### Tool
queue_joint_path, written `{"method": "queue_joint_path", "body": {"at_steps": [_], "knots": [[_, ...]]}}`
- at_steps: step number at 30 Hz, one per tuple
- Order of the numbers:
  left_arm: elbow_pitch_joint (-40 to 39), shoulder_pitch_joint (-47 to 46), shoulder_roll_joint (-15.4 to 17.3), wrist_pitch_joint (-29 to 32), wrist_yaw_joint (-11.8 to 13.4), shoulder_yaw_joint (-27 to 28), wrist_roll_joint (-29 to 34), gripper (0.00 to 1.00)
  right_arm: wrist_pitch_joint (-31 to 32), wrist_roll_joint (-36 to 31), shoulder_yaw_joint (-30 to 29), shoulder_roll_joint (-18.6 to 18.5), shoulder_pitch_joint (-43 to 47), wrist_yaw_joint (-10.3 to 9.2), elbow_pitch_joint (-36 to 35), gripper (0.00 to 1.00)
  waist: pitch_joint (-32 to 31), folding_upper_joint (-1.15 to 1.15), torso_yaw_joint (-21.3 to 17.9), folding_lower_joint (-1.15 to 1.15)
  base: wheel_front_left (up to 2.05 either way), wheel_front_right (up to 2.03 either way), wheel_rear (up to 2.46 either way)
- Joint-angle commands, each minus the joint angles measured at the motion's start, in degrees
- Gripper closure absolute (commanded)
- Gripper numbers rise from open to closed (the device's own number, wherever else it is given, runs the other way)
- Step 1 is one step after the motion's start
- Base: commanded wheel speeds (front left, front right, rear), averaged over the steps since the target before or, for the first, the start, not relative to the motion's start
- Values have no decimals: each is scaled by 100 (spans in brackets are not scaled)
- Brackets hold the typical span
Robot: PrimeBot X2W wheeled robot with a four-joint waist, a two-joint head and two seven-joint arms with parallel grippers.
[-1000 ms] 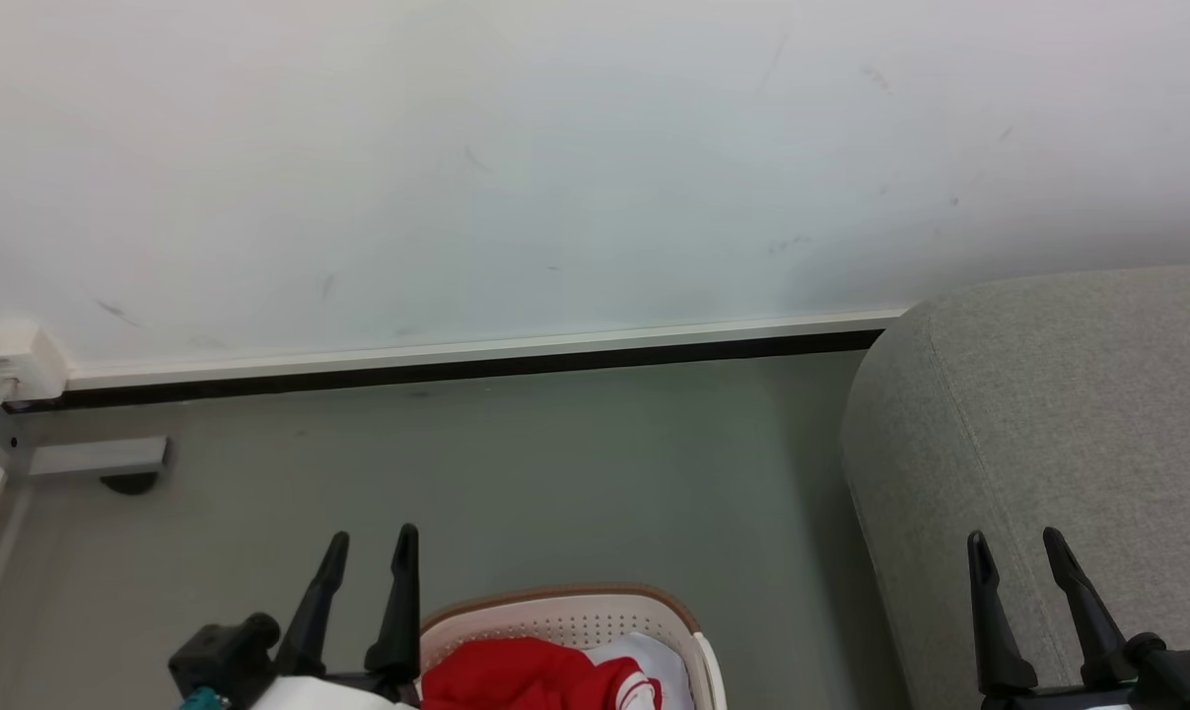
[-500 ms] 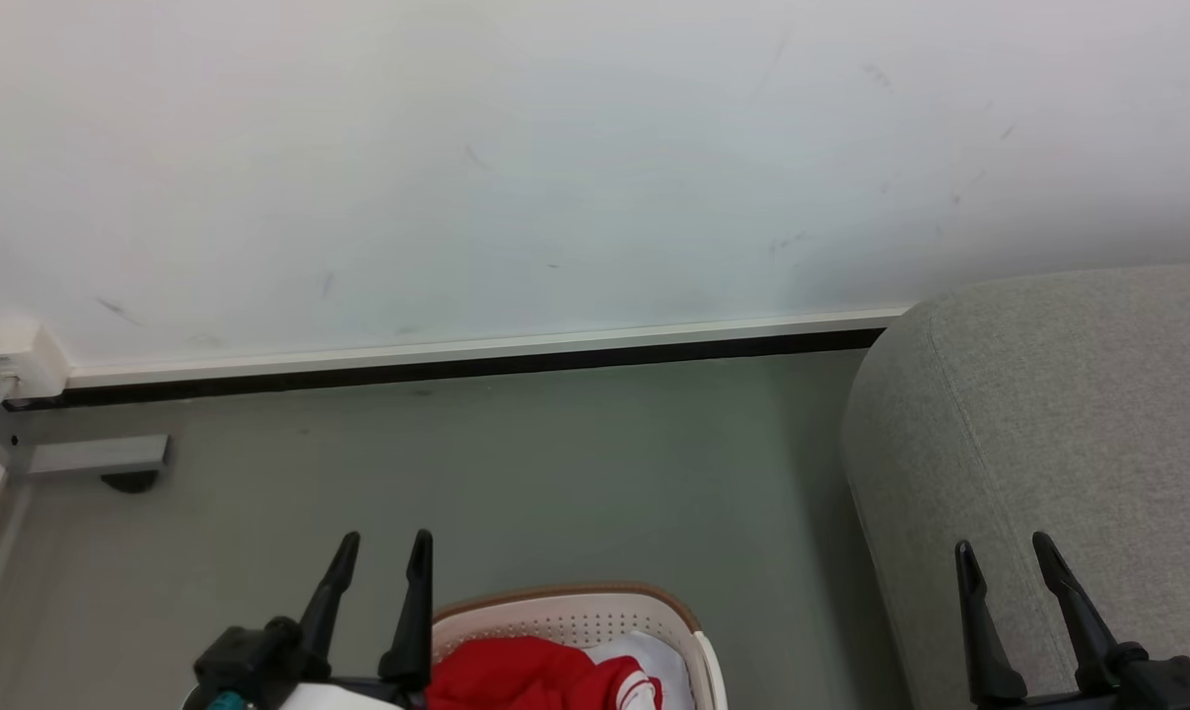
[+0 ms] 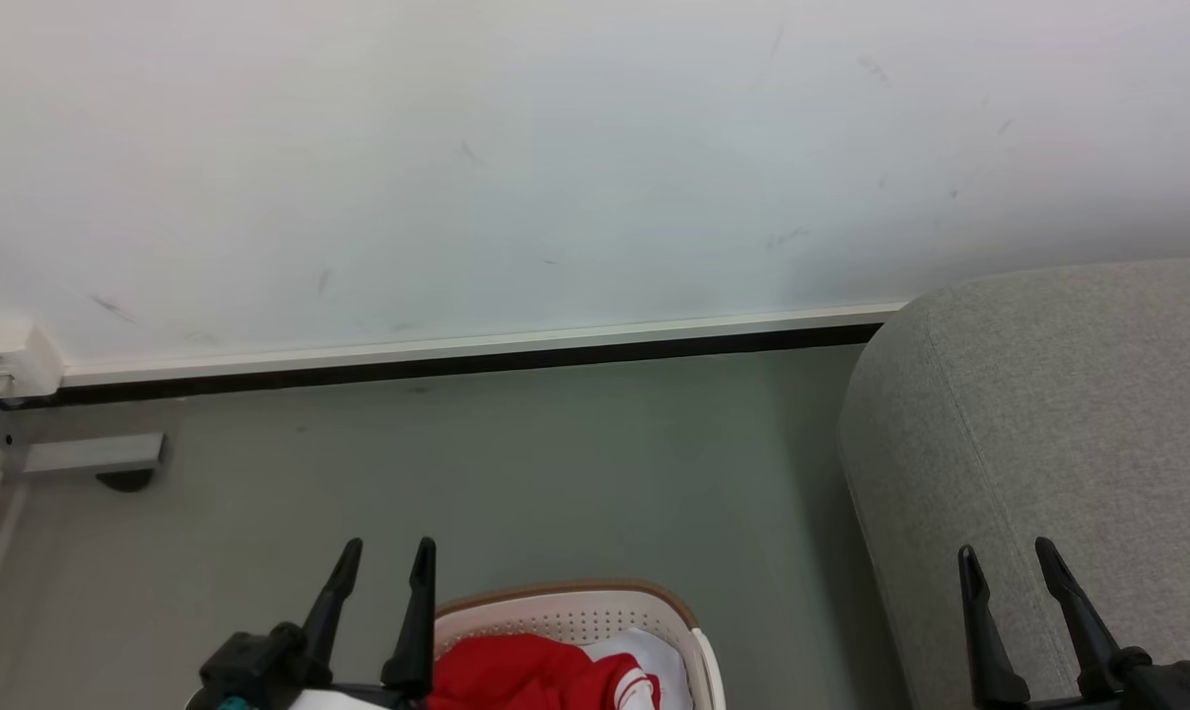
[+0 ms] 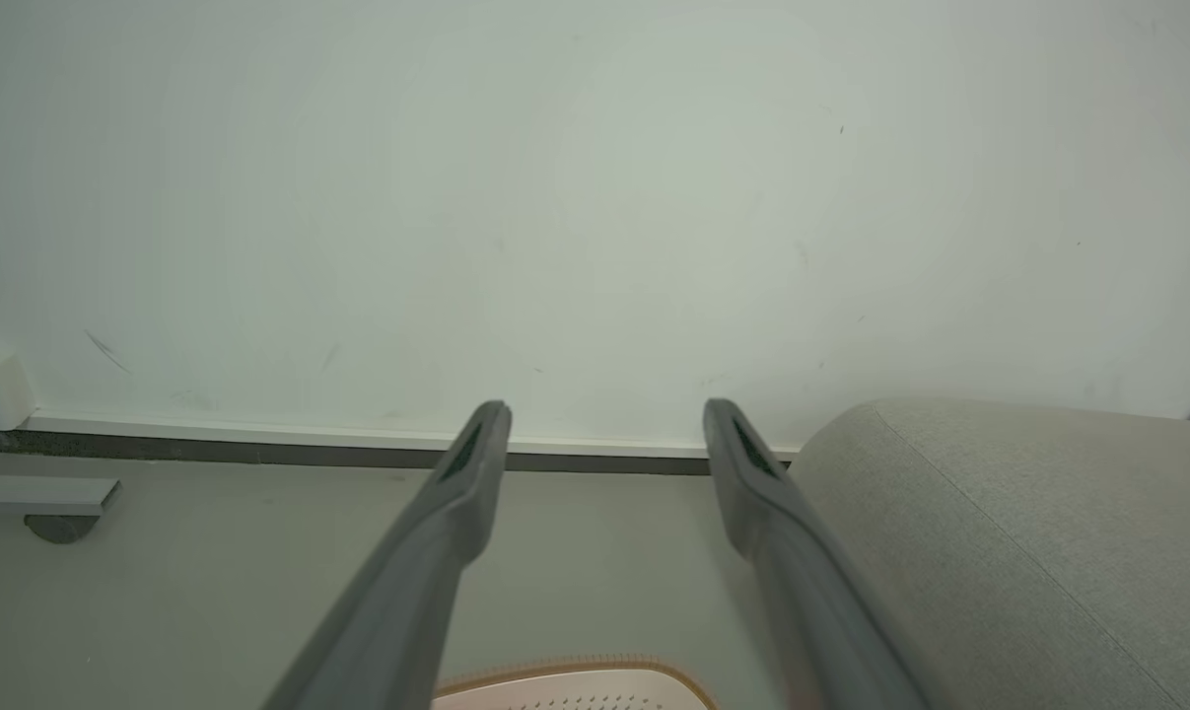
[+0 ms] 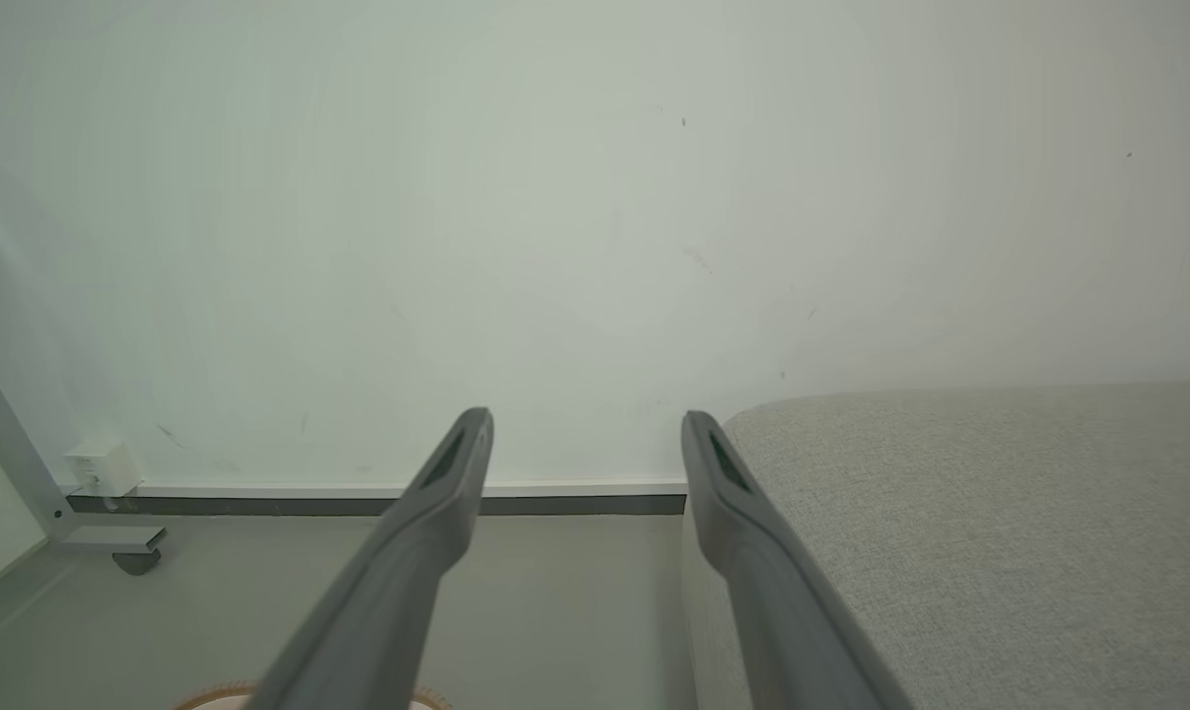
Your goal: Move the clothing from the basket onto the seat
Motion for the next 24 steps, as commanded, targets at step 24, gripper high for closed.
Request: {"method": "queue_joint_path", "body": {"at_steps": [24], "knots": [[331, -132, 41, -4, -87, -121, 190, 0, -20, 130, 44, -32, -158, -12, -38, 0, 241, 0, -163, 0, 0, 0, 0]]}}
